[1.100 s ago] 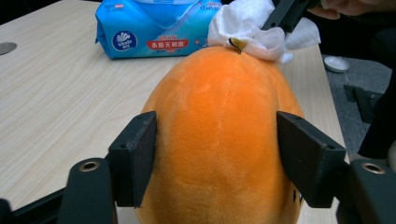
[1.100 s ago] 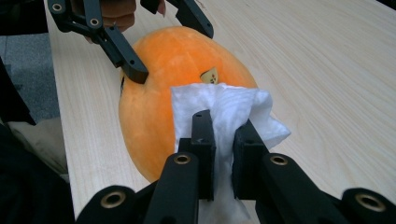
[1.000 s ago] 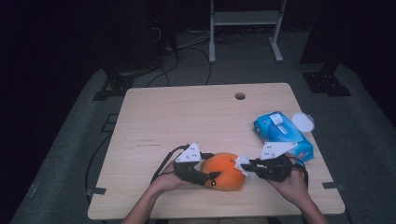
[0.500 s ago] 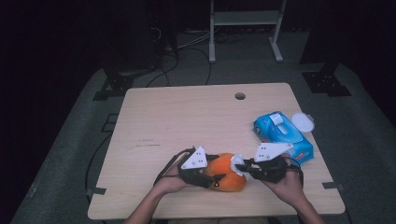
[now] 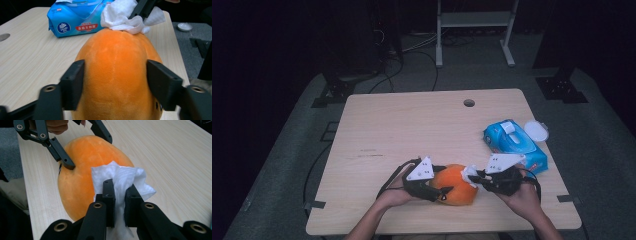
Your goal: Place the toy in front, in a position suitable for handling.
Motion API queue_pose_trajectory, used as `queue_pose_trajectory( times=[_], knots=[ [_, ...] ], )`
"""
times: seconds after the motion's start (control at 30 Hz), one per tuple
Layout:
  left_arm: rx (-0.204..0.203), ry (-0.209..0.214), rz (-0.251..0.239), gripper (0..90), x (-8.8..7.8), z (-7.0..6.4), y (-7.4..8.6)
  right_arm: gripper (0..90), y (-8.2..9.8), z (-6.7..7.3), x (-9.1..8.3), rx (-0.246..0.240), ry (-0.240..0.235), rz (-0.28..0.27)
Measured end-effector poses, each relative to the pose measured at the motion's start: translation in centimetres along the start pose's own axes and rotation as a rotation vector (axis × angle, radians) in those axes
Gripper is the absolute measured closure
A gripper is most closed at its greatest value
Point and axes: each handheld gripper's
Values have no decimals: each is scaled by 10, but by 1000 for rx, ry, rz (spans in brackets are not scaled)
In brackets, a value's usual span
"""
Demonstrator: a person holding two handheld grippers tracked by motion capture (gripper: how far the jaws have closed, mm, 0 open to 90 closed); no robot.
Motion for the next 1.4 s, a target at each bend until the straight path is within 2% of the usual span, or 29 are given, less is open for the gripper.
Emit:
queue_pose_trajectory(
  times=[0.13,0.2,0.23,0.3,0.37,0.47,0.53,0.6,0.63,0.77,0.8,0.83,0.9,0.97,1.13,1.17,1.27,1.4],
  knots=[
    [-69,6,25,159,-1,7,0,810,4,-3,-1,18,-7,-8],
    [-117,28,26,148,-1,10,3,810,7,-5,-2,30,-6,-7],
    [-123,36,26,189,-1,11,4,810,8,-6,-3,35,-11,-11],
    [-87,12,41,297,-1,9,3,810,7,-6,-2,37,-10,-10],
    [-41,-10,40,352,-1,3,0,810,3,-4,-3,22,-3,-10],
    [25,-23,43,368,1,-8,-5,809,-7,2,-3,-15,5,-23],
    [75,-23,54,368,3,-16,-9,808,-13,5,-5,-23,-10,-55],
    [99,-19,56,357,5,-20,-11,809,-17,7,-6,-41,-12,-61],
    [86,-18,50,337,5,-19,-10,809,-18,7,-6,-45,-12,-56],
    [-50,-2,-5,162,6,-4,-4,810,-12,5,-5,-42,-4,-28],
    [-97,19,-7,144,7,0,-2,810,-9,3,-5,-36,0,-22],
    [-115,28,3,148,7,2,0,810,-7,2,-6,-20,3,-25],
    [-115,37,7,229,9,2,1,810,-4,-1,-8,-3,-1,-28],
    [-82,19,16,310,8,-2,-2,809,-7,1,-7,-14,7,-27],
    [6,-4,38,347,6,-15,-9,809,-20,10,-7,-65,-7,-48],
    [3,-2,35,342,6,-16,-9,809,-22,11,-7,-76,-5,-42],
    [-48,26,9,288,5,-12,-7,809,-20,8,-9,-75,-3,-20],
    [-41,19,0,335,8,-16,-8,810,-14,4,-12,-40,-9,-19]
  ],
)
Point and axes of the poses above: each handheld gripper's, and its own axes: x roughly forward along the jaws, y roughly out of its underside, z roughly to its left, and after that the axes turned 9 degrees about -x, right-handed
